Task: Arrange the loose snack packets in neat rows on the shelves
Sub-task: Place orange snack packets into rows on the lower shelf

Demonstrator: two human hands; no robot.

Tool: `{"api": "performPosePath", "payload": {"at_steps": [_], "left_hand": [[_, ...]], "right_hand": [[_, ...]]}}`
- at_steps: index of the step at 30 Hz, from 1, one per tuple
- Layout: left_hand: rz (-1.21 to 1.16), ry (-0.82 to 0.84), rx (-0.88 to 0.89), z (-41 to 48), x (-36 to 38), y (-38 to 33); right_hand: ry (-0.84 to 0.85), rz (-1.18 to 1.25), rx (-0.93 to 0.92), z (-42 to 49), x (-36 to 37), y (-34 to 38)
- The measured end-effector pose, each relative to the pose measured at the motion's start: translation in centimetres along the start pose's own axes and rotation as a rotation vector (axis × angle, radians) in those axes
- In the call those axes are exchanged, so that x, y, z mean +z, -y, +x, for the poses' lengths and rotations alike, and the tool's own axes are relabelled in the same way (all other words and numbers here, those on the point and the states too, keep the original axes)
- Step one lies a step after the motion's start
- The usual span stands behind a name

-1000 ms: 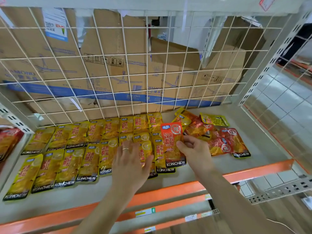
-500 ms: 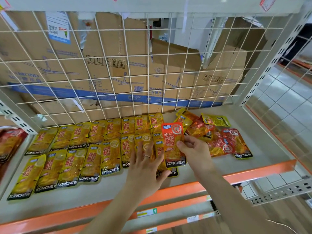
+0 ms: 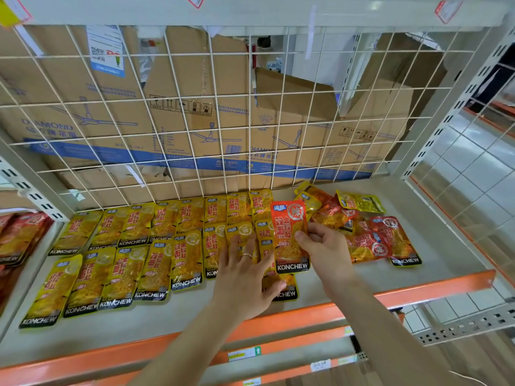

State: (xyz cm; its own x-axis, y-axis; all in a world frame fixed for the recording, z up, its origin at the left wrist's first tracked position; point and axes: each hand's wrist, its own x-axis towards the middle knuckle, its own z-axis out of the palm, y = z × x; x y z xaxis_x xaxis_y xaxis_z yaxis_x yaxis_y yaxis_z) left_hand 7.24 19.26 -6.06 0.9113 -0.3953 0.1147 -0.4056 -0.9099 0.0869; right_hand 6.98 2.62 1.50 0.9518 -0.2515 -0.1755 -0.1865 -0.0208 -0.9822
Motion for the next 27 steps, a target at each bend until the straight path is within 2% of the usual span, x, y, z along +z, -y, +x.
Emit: {"api": "performPosePath", "payload": {"at_steps": [16,21,27], "left_hand": [[0.0,0.009,0.018,-1.1,0.5,-0.1],[-0.092,-0.127,-0.111,-1.9,-1.3,1.2],[-0.057,-0.222,-0.263,-4.4,-5.0,7.5]], "right_hand": [[0.013,0.038,-0.014,0.3,0.4,0.5],[0.029,0.039,-0.027,0.3,1.0,0.9],[0.091,0.047,-0.011,0.0,4.1,1.0]]}}
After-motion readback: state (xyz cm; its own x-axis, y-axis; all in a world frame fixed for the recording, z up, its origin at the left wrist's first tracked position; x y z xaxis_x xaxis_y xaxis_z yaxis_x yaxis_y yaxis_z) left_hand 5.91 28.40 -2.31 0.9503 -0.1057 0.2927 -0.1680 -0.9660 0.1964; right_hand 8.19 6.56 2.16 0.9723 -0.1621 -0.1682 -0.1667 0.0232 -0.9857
